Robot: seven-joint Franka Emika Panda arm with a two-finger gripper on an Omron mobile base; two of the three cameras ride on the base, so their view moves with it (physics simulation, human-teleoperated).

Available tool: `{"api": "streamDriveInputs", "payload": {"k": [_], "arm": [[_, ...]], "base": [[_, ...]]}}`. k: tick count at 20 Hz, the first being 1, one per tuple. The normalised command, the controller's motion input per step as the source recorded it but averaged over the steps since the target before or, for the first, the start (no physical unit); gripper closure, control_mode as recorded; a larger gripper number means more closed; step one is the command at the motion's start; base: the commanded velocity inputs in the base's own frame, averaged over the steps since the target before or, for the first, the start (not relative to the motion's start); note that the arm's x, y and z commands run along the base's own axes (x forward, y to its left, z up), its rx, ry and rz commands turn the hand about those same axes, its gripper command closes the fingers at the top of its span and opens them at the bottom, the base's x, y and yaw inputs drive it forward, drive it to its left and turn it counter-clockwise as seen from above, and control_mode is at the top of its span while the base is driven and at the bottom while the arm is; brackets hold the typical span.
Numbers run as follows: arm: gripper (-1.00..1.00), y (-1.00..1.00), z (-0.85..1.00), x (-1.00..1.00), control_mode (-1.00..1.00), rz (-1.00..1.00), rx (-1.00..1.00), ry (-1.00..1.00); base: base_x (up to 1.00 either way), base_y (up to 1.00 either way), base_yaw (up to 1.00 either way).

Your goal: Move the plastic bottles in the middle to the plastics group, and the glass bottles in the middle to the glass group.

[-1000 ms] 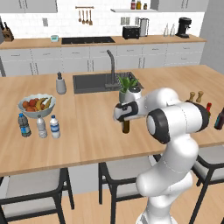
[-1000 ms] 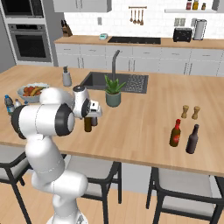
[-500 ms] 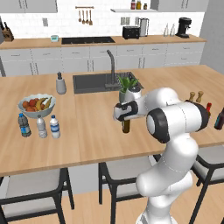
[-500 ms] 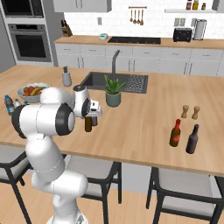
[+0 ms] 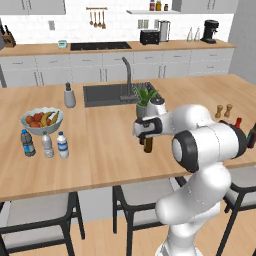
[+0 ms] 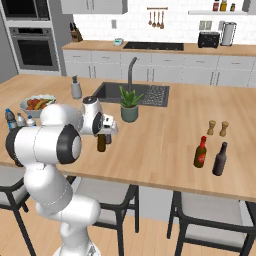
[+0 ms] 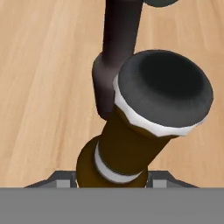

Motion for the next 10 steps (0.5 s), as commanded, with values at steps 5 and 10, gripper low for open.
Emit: {"api": "streamDriveInputs", "payload": {"k": [5,10], "arm": [[1.0,-0.7,0.27,-0.41,-1.0,-0.12,0.0,-0.02],[1.0,-0.78,0.36,-0.31,-1.0,-0.15,0.0,-0.01]], "base": [[0.0,0.0,0.0],[0.0,0.0,0.0]]}}
